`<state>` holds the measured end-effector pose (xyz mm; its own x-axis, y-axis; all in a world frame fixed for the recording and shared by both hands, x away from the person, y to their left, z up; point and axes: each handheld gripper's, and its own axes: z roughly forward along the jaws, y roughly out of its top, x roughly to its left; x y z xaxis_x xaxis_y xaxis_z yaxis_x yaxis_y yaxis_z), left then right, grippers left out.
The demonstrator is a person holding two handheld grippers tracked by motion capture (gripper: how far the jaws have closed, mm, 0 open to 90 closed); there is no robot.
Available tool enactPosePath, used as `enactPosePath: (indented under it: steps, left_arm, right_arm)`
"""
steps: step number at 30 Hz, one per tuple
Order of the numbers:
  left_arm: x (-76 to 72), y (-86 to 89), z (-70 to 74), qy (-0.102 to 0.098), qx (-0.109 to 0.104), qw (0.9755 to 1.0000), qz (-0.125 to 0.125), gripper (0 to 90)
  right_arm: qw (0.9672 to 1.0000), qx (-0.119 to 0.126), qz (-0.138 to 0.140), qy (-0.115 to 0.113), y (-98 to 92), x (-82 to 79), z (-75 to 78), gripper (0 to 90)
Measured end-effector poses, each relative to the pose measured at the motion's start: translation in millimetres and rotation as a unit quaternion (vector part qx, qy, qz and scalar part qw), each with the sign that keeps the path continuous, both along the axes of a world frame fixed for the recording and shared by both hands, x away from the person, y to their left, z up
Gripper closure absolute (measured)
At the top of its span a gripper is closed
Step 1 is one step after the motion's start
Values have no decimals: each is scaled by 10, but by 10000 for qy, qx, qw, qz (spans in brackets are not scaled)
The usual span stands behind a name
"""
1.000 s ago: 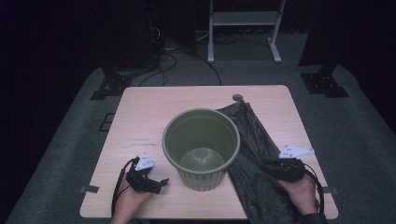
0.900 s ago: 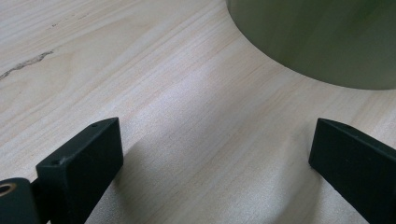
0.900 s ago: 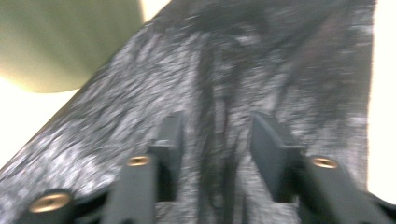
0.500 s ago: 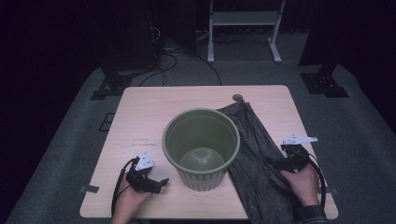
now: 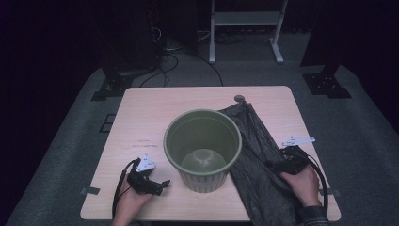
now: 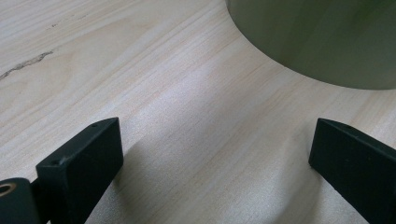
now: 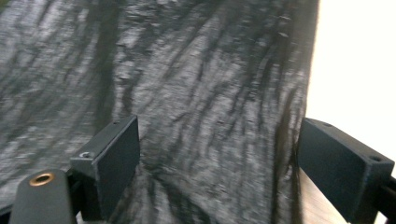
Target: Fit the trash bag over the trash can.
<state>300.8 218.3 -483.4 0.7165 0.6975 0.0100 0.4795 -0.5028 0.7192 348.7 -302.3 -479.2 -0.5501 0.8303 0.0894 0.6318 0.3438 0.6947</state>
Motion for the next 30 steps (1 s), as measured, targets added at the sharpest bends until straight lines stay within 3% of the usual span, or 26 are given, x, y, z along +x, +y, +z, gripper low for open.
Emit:
enactPosePath:
  steps: [9,20,30]
  left_arm:
    - [0,0,0,-1,-2,10000,1,15]
    - [0,0,0,-1,-3,10000,-1,15]
    - [1,0,0,0,0,10000,-6,15]
  right_arm:
    - [9986,310,423,64,223,31,4,130]
    - [9966,377,721,85,493,69,-6,130]
    - [9944,296,1009,145,801,125,8,129]
